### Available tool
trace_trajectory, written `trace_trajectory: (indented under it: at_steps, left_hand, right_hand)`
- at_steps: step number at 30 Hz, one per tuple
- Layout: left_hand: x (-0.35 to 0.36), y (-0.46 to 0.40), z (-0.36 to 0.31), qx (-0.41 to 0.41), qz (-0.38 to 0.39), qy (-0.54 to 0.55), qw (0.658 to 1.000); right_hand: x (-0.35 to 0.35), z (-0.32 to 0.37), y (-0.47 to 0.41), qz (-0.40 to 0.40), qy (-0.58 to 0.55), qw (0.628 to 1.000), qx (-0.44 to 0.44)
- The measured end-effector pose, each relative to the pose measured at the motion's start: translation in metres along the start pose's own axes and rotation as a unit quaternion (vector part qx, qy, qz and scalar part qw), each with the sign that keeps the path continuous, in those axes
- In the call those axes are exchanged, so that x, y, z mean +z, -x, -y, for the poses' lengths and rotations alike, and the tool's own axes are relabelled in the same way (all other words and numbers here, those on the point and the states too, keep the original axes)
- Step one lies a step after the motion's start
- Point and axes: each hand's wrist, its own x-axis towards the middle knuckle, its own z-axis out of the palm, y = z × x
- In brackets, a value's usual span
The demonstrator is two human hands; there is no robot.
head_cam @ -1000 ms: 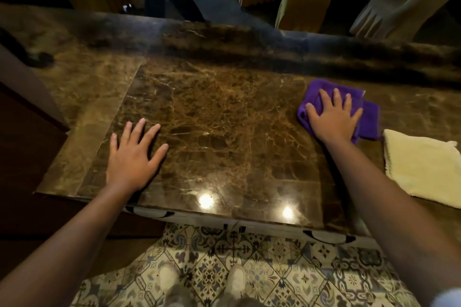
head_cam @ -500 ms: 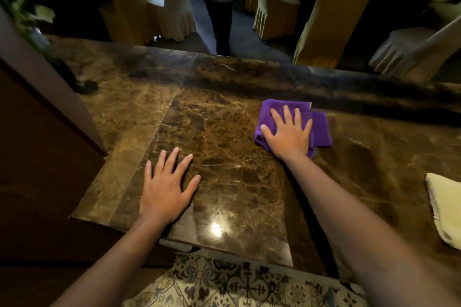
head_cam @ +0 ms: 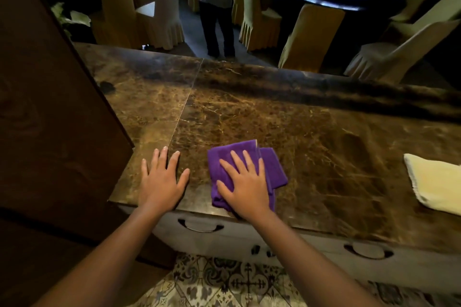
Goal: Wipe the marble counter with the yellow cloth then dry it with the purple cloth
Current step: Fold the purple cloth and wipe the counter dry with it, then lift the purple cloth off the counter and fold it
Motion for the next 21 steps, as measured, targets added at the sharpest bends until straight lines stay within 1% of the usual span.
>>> trace_trajectory:
  at_steps: [4,6,10,12,15,16,18,20,21]
  left_hand:
    - [0.001,0.001,0.001,0.008,-0.008,0.004,1.000]
    - [0.002,0.000,0.004,0.009,0.002,-0.004,1.000]
    - [0.002,-0.001,0.002,0.014,0.015,-0.007,1.000]
    - [0.002,-0.001,0.004,0.018,0.017,0.006,1.000]
    - [-0.004,0.002,0.004,0.024,0.019,0.044,0.999]
    - [-0.006,0.004,0.004,0.023,0.021,0.058,0.998]
    - [-0.012,0.011,0.005,0.020,0.023,0.112,0.993]
    - [-0.019,0.023,0.005,0.020,0.023,0.231,0.973]
    - [-0.026,0.032,0.002,0.026,0.031,0.299,0.953]
  right_hand:
    - [0.002,0.023,0.041,-0.055,-0.073,0.996,-0.016]
    - [0.002,0.028,0.059,-0.065,-0.105,0.992,-0.013]
    - [-0.004,0.035,0.094,-0.076,-0.126,0.989,-0.007]
    - [-0.016,0.041,0.106,-0.086,-0.146,0.985,0.012]
    - [-0.042,0.046,0.119,-0.050,-0.184,0.979,0.069]
    - [-0.052,0.046,0.124,-0.031,-0.223,0.969,0.103]
    - [-0.070,0.042,0.135,-0.010,-0.336,0.928,0.160]
    - [-0.088,0.038,0.147,-0.012,-0.437,0.878,0.194]
    - [-0.096,0.036,0.152,-0.011,-0.486,0.849,0.207]
